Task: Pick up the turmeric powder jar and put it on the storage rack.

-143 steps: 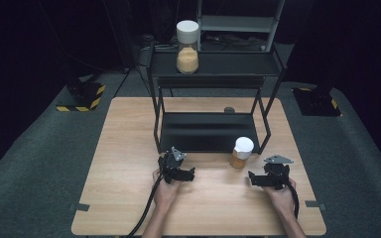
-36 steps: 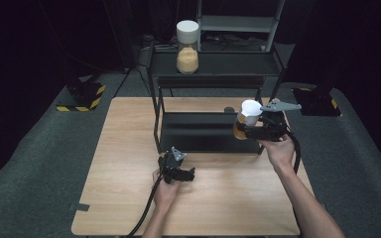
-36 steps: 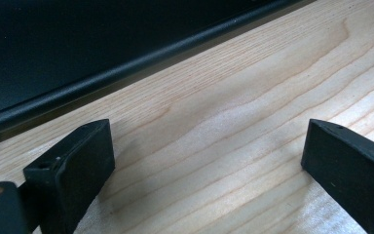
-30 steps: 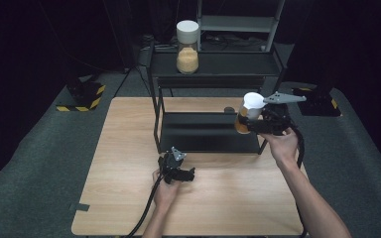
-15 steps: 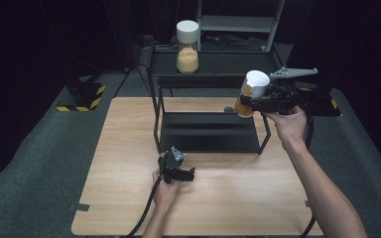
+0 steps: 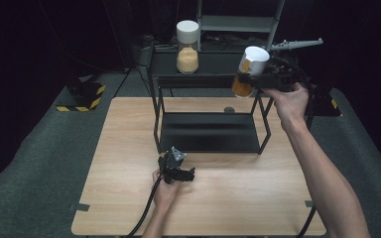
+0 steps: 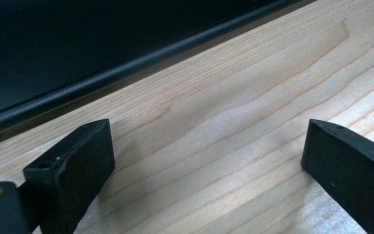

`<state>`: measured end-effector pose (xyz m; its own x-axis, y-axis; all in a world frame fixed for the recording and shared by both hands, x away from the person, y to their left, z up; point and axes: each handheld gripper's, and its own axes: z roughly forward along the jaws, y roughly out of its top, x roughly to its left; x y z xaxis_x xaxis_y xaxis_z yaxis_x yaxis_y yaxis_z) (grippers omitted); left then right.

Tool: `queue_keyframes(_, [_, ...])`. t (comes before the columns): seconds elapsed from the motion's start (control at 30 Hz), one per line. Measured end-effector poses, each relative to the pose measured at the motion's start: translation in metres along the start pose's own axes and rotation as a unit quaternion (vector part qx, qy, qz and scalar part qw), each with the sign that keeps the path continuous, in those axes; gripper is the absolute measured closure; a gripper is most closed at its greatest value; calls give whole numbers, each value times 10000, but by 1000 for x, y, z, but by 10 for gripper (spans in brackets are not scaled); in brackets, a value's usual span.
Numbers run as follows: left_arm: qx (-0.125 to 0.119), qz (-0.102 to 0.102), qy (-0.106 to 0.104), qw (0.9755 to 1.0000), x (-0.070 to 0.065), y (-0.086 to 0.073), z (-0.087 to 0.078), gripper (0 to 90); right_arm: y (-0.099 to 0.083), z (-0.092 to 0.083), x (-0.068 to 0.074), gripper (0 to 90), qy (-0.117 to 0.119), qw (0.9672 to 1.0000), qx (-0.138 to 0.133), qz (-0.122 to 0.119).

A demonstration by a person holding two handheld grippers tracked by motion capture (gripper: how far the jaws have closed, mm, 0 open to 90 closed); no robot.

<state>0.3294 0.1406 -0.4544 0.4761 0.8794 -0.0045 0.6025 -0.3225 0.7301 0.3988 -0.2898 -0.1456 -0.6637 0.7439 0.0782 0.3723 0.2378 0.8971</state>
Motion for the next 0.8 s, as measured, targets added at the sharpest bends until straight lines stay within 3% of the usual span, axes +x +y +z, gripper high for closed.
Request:
queue_keyframes(0.3, [12, 8, -4, 10000, 0, 0, 0, 50, 31, 12, 7, 298, -384, 9990, -70, 216])
queue_keyframes(0.47, [11, 11, -3, 10000, 0, 0, 0, 50, 47, 31, 16, 298, -707, 9973, 47, 213])
queue_keyframes(0.8, [2, 10, -4, 10000, 0, 0, 0, 50, 62, 61, 26, 298, -1151, 9926, 136, 357])
